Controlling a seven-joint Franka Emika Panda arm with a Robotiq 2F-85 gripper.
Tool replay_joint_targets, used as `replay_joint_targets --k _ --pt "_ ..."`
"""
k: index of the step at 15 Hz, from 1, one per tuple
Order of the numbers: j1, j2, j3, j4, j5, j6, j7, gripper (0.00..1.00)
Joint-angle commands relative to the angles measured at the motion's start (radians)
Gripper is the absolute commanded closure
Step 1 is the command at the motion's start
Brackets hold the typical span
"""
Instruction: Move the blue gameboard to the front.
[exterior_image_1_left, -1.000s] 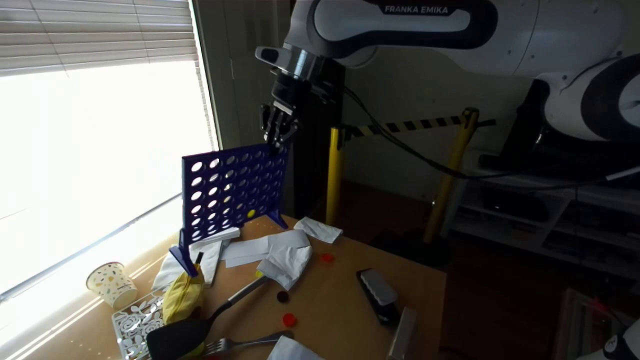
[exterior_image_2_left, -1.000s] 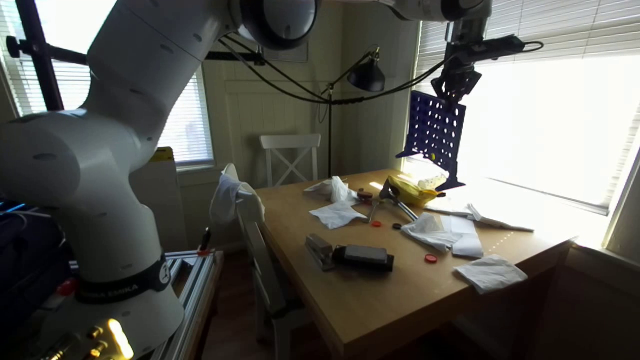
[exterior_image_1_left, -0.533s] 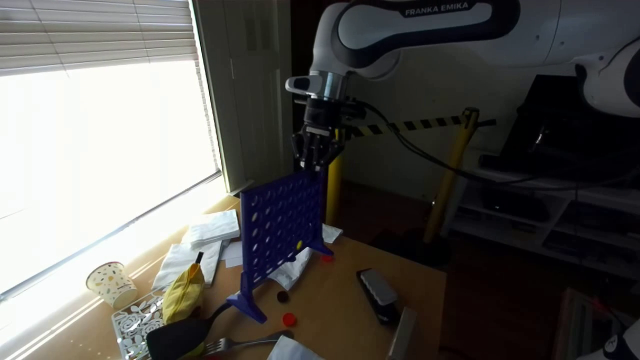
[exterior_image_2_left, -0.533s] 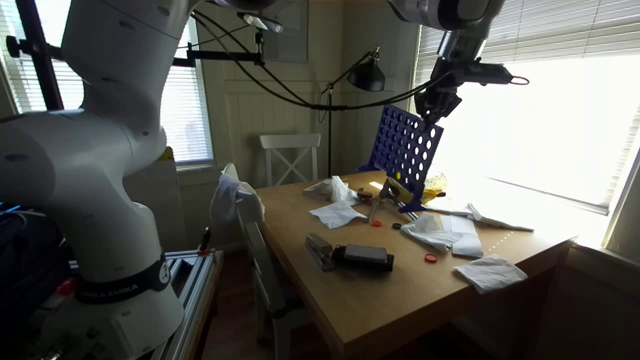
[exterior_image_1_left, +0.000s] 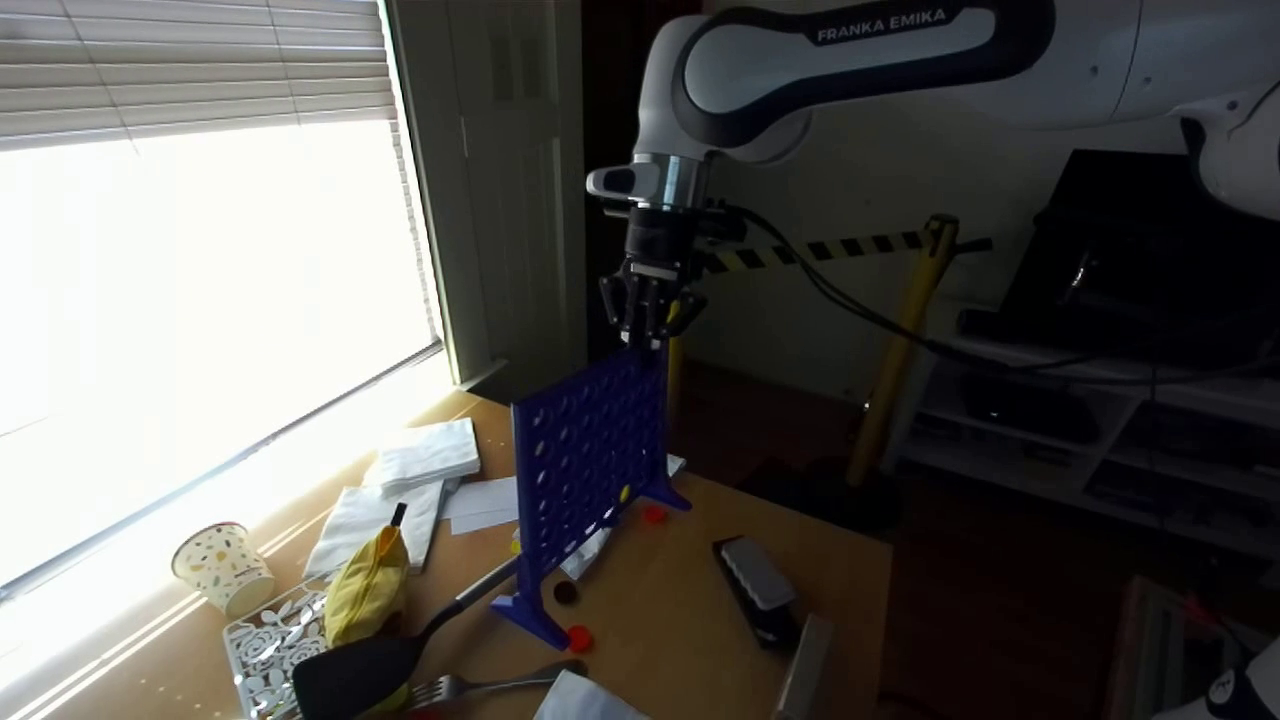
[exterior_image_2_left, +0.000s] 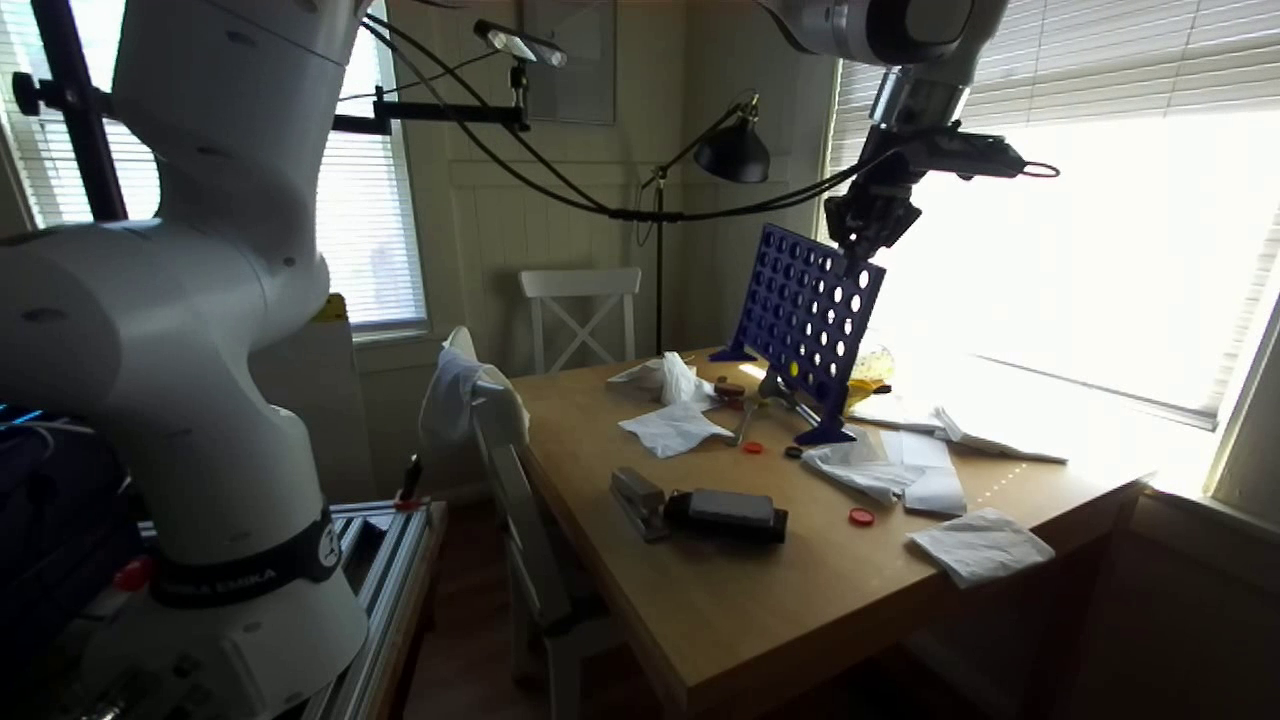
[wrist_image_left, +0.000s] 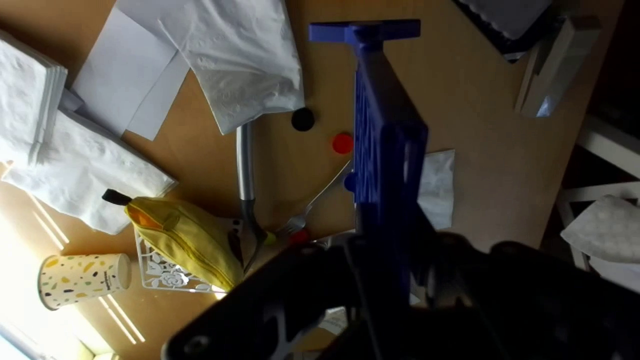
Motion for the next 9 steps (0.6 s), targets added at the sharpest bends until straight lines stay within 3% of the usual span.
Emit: replay_joint_targets --k 1,5,8,9 --pt "0.039 -0.066 -0.110 -0.080 0.039 0.019 -0.098 0.96" --pt "0.029 -0.096 -0.156 -0.167 0.089 0.027 -0.239 0.96" --pt "0.035 -0.122 -0.189 -0.253 0.110 0.108 -0.336 0.96" --pt "0.064 -0.063 -0.205 -0.152 0.082 0.037 -0.276 0.82"
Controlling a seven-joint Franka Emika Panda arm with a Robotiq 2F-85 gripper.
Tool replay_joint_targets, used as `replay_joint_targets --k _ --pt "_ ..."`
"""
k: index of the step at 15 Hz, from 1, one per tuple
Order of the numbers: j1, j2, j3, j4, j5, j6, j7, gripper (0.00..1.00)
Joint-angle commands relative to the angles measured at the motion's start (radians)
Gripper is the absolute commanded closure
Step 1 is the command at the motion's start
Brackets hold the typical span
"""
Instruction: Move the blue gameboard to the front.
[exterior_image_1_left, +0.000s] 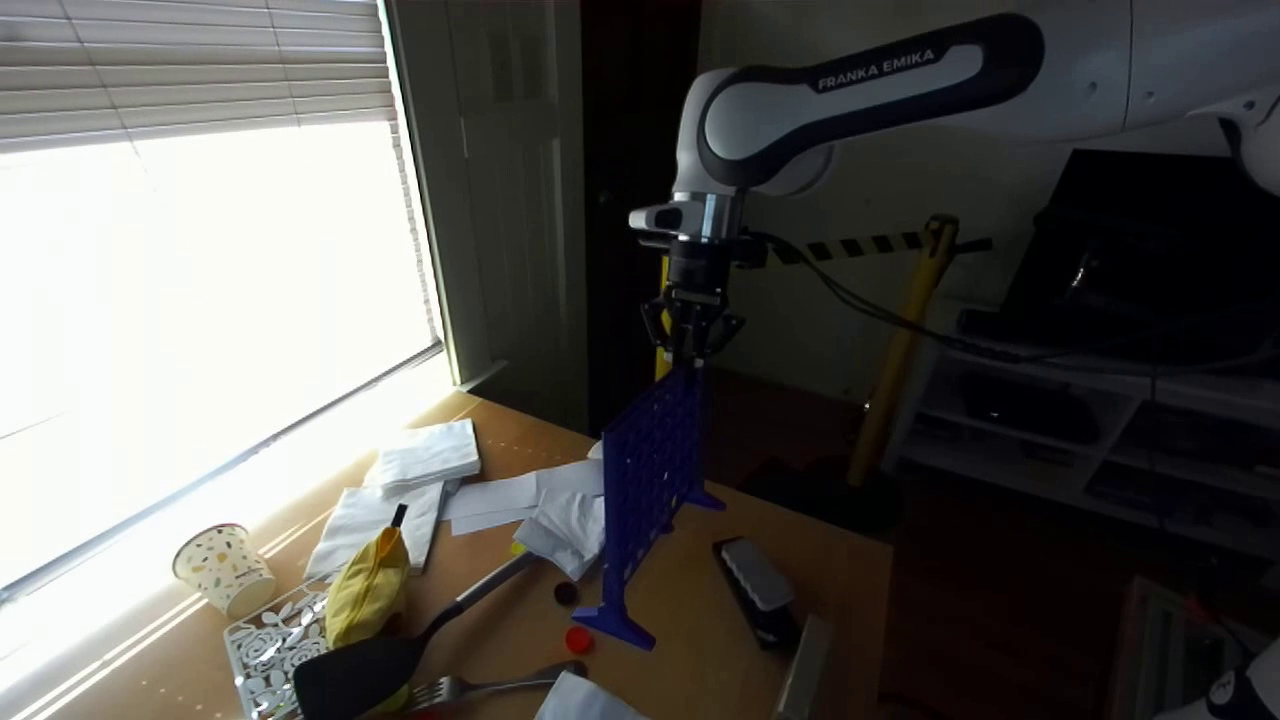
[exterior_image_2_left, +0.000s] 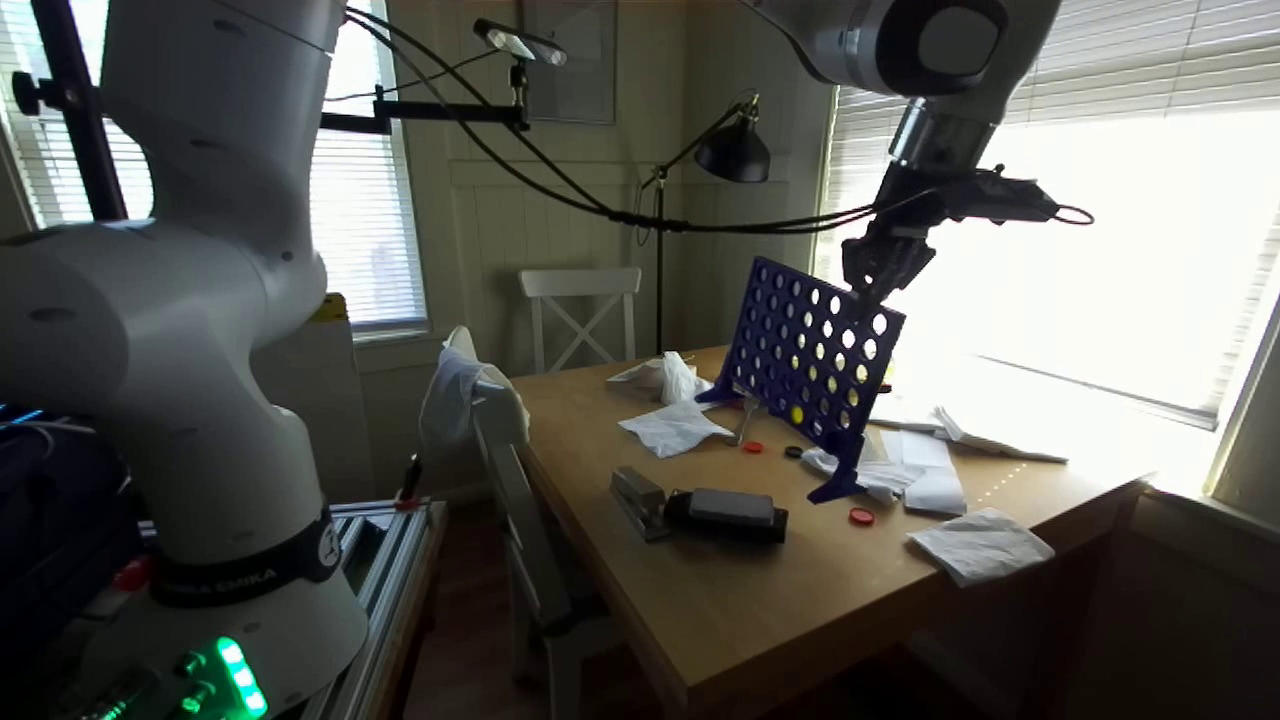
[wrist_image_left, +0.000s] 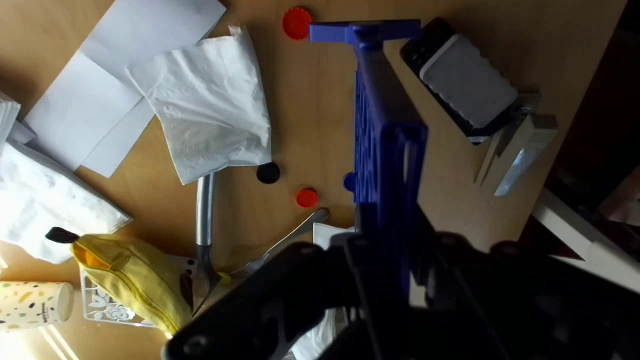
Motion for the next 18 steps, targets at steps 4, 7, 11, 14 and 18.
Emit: replay_joint_targets --k 4,7,11,14,18 --pt "0.037 -0.020 -0.055 -0.050 0.025 0.040 -0.046 0.82" --pt "0.040 -0.014 -0.055 -0.053 0.034 0.038 -0.072 0.96" --pt "0.047 -0.021 -0.064 -0.094 0.041 0.060 -0.098 0.96" --pt "0.049 -0.029 -0.069 -0.119 0.041 0.060 -0.100 0.96" --pt "0.053 -0.045 -0.076 -0.147 0.032 0.069 -0.094 0.96"
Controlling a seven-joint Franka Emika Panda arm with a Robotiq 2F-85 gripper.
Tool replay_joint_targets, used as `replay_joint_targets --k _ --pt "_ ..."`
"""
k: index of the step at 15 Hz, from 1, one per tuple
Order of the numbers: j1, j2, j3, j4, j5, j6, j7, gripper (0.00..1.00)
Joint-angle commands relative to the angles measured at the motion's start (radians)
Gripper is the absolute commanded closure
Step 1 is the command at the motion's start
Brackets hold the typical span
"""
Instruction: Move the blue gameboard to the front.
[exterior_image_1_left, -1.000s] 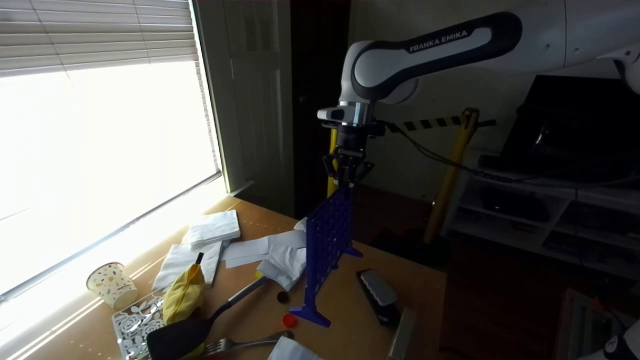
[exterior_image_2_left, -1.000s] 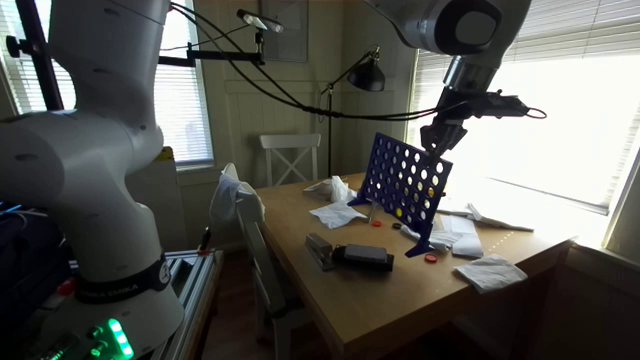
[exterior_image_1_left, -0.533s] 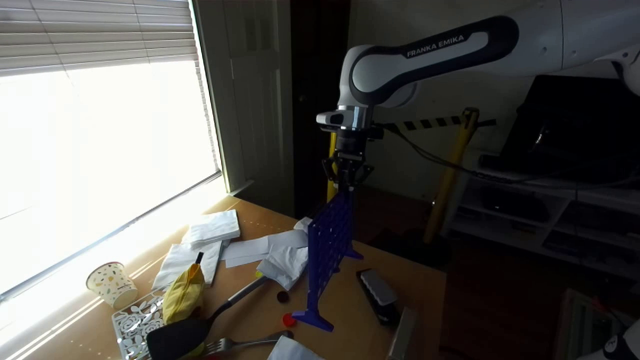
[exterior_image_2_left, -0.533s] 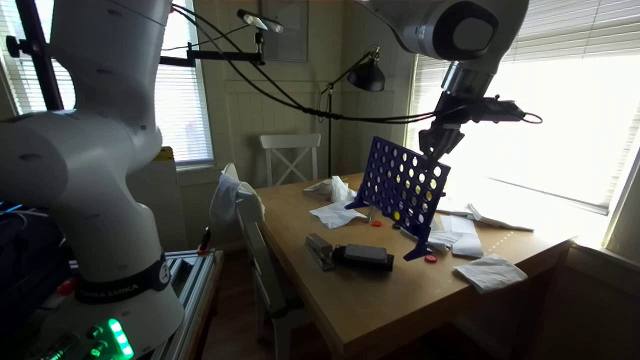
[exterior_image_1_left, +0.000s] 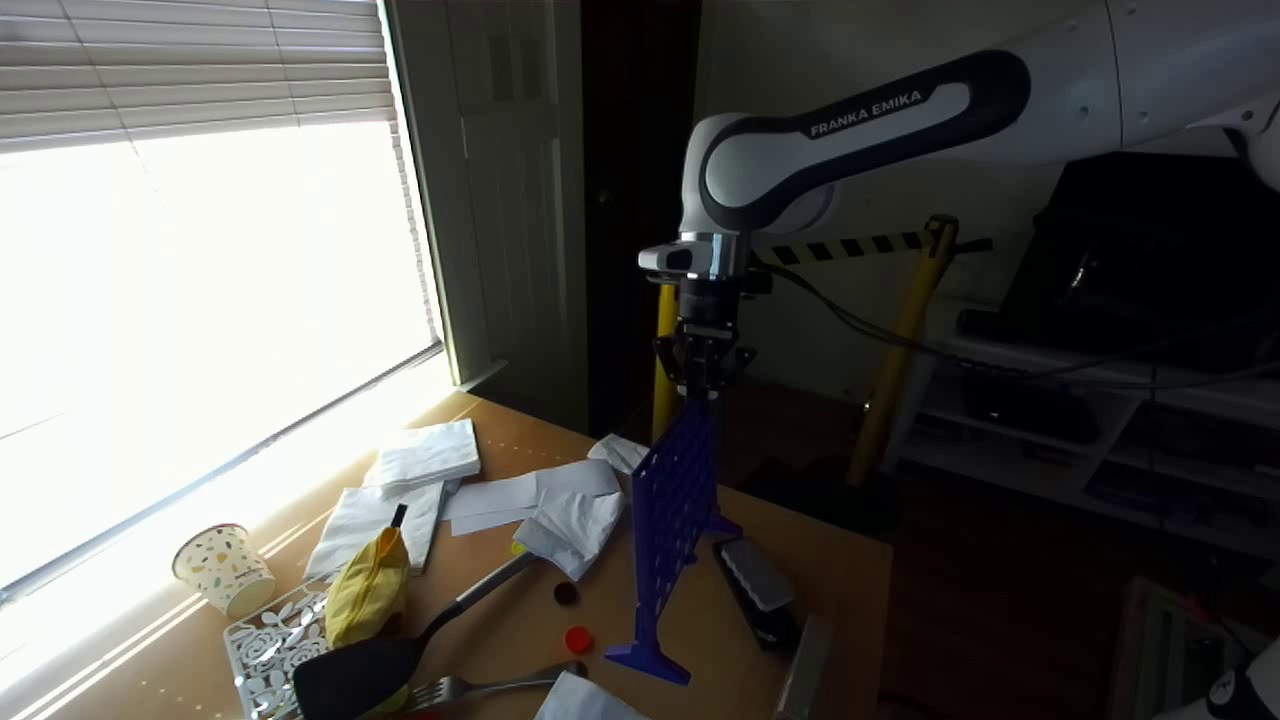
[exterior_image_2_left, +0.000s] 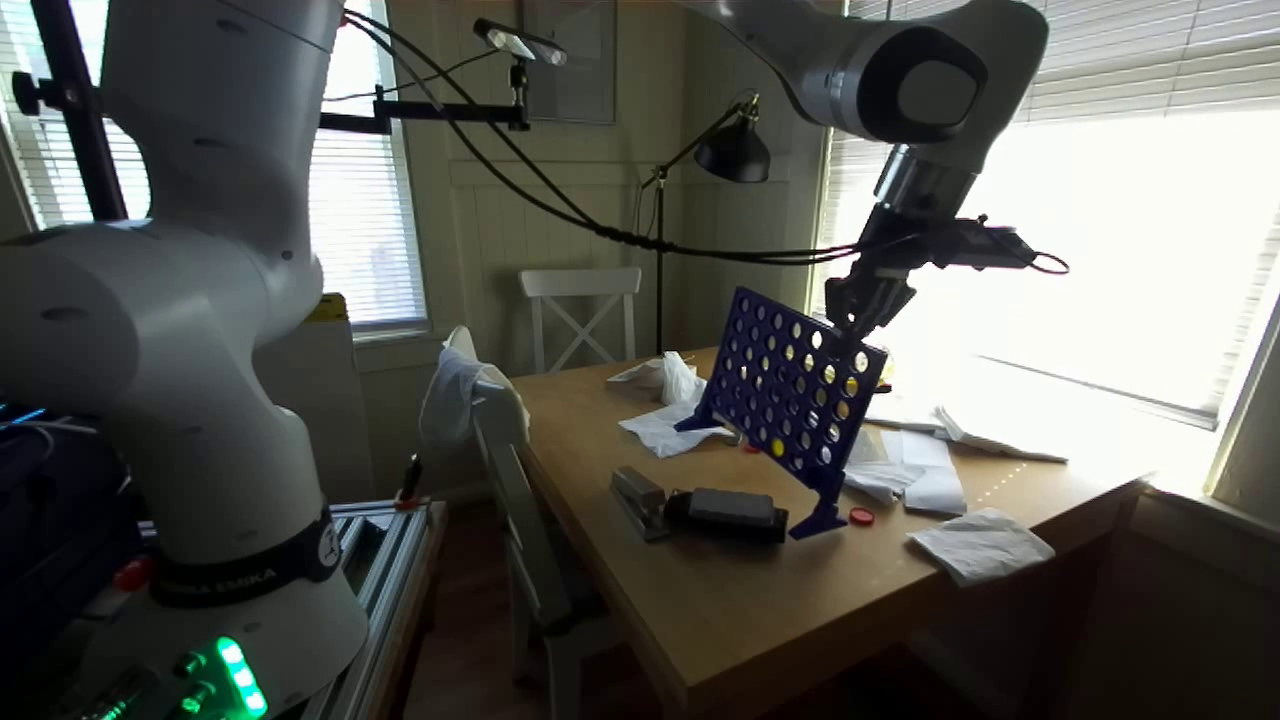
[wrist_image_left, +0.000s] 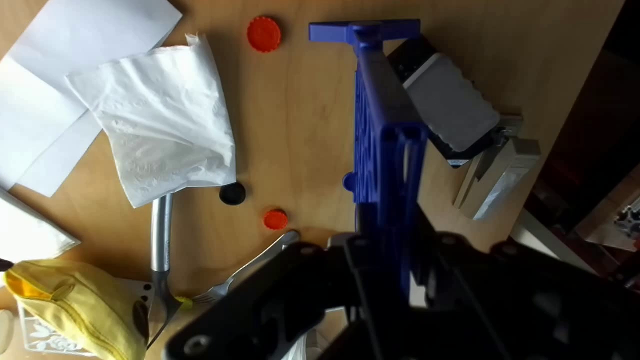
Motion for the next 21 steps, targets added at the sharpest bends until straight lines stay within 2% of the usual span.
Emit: replay_joint_targets --k 1,7,14,21 --pt "0.017 -0.038 -0.025 -0.045 0.020 0.024 -0.025 0.96" --pt "0.029 -0.044 -0.031 -0.068 0.007 0.052 -0.014 0.96" --pt "0.078 -0.067 -0.037 -0.121 -0.032 0.147 0.037 0.96" --pt "0.088 -0.099 -0.039 -0.191 -0.042 0.224 0.036 0.96"
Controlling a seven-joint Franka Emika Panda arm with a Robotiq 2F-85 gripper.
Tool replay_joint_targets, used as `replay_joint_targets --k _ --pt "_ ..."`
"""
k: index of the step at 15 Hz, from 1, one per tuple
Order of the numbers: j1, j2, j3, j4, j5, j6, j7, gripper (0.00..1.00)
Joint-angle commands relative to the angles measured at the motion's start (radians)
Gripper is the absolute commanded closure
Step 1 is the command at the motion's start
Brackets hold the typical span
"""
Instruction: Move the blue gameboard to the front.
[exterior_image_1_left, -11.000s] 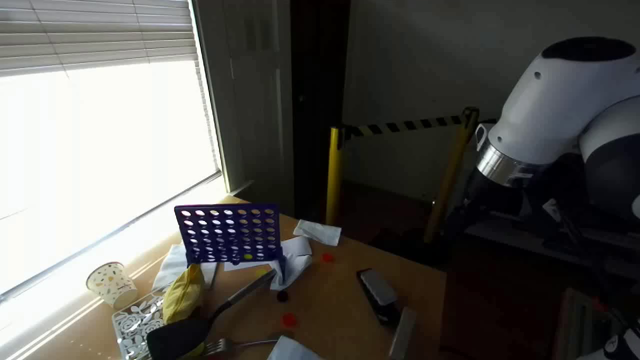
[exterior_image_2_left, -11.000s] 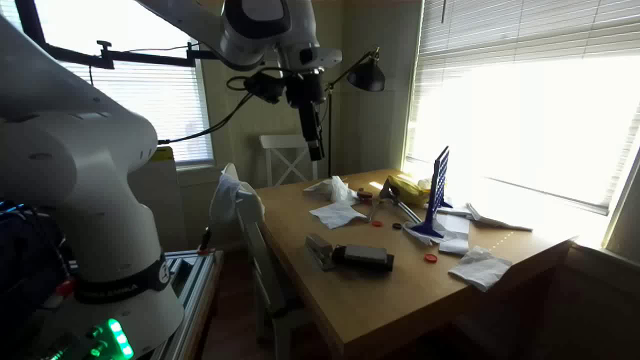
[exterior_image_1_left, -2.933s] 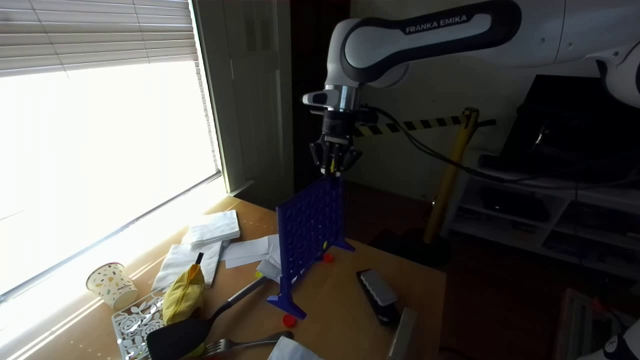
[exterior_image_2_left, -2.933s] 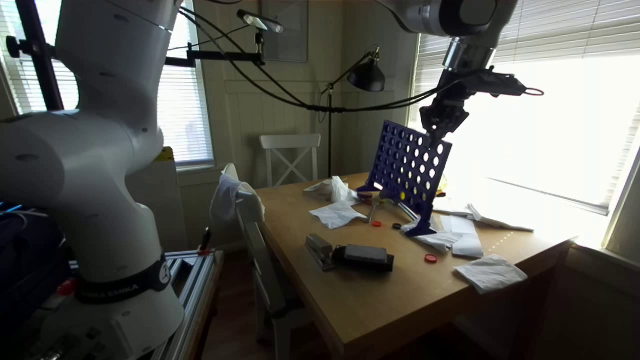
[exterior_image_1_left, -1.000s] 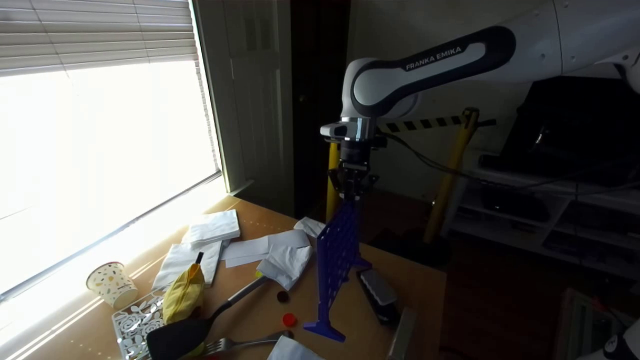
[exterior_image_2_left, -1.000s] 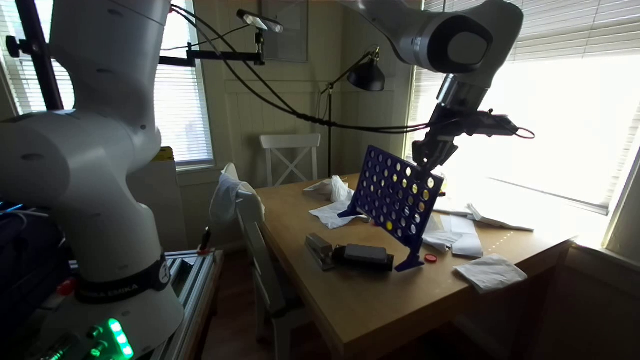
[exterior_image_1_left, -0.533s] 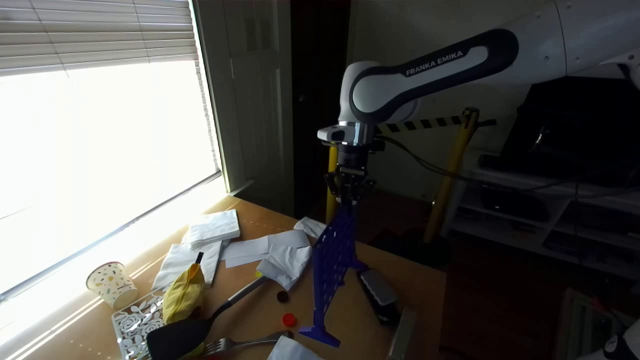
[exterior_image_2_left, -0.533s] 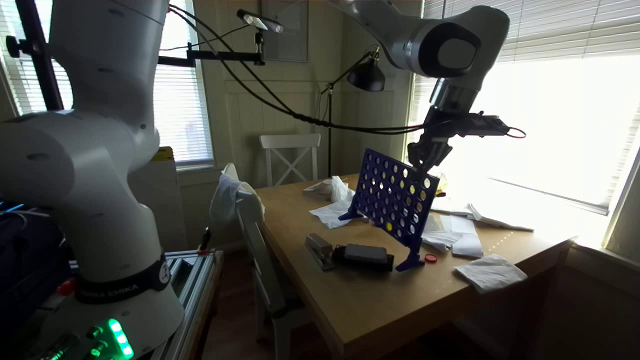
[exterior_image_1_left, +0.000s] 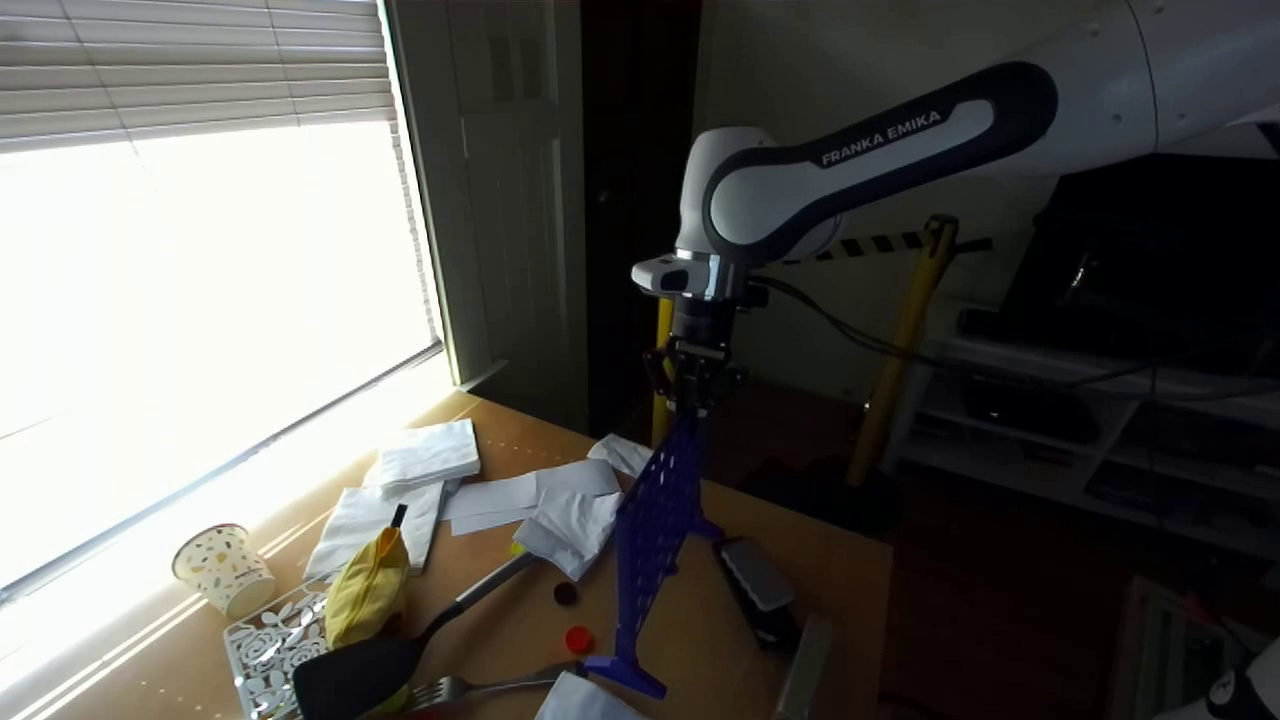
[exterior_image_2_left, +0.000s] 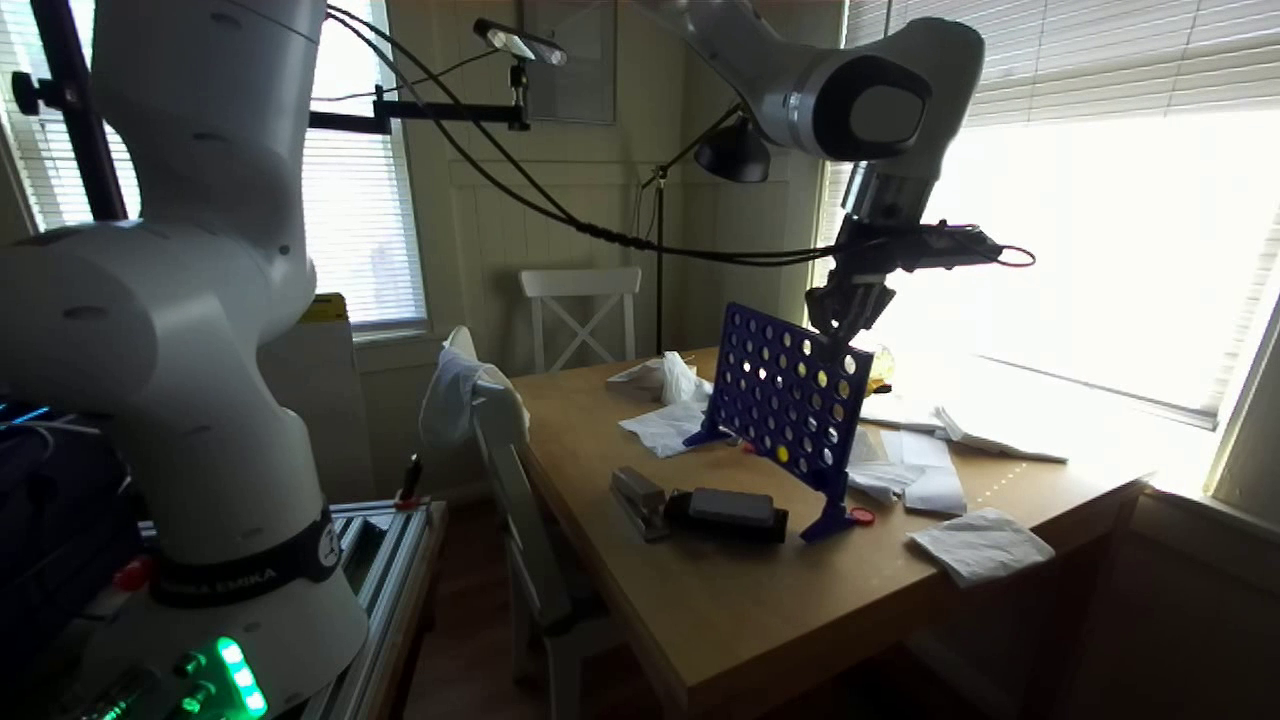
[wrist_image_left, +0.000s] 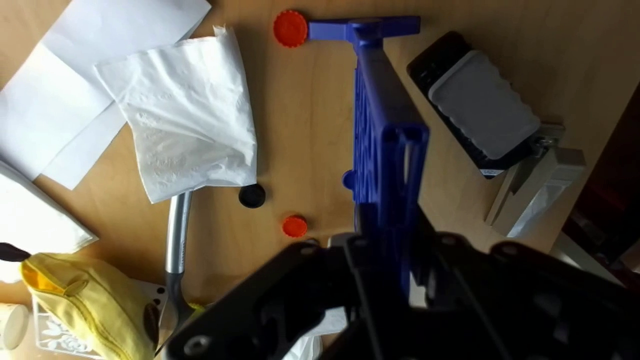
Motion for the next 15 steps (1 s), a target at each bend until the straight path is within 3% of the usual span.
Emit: replay_joint_targets --k 1,9,10,11,12,15 --pt "0.020 -0.048 -0.021 -0.081 -0.028 0.068 0.019 0.96" --pt "0.024 -0.077 -0.021 -0.155 -0.038 0.159 0.025 0.96" --pt "0.024 -0.082 -0.019 -0.159 -0.031 0.162 0.024 0.92" --pt "0.026 -0.087 -0.019 -0.164 -0.031 0.168 0.029 0.57" --pt "0.027 -0.091 -0.018 -0.165 -0.029 0.166 0.028 0.56" --pt "0.021 -0.121 -0.014 -0.172 -0.014 0.136 0.015 0.36"
